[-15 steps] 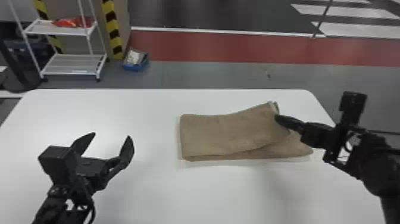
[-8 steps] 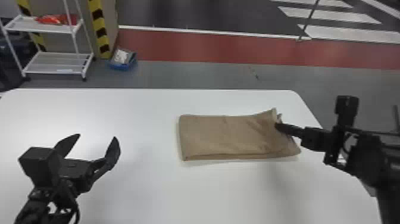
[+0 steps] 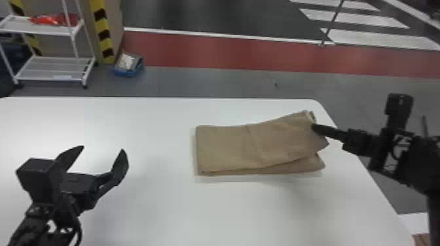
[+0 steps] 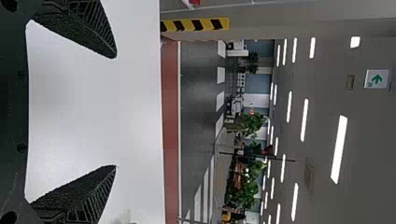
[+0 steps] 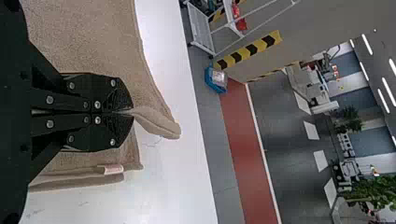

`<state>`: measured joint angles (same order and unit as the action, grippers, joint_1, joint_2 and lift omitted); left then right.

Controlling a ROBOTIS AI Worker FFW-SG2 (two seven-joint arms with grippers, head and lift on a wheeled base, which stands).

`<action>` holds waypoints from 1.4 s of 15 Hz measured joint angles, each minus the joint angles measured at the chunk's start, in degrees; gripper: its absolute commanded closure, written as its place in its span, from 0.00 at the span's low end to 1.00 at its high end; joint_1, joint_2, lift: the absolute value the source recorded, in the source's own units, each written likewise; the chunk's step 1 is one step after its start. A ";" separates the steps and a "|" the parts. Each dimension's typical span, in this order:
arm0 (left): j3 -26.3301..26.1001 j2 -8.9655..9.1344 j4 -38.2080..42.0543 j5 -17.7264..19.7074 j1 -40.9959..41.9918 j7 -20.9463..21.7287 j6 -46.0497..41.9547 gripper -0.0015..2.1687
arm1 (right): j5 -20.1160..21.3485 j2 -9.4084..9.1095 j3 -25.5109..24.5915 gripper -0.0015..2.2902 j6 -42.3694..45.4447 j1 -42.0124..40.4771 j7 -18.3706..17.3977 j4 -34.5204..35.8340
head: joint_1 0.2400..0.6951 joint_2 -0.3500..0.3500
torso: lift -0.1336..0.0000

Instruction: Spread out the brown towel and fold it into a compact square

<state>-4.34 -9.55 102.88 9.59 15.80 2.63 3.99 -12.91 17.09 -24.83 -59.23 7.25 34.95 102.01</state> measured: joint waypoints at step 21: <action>-1.16 0.41 -0.60 -0.02 0.34 -0.61 -8.13 0.01 | 3.06 -3.30 0.66 0.78 25.70 -10.47 4.57 -2.83 | 1.00 0.21 | 0.11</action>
<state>-5.51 -9.14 102.27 9.57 16.14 2.02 -4.14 -9.85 13.80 -24.16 -33.53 -3.22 39.52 99.17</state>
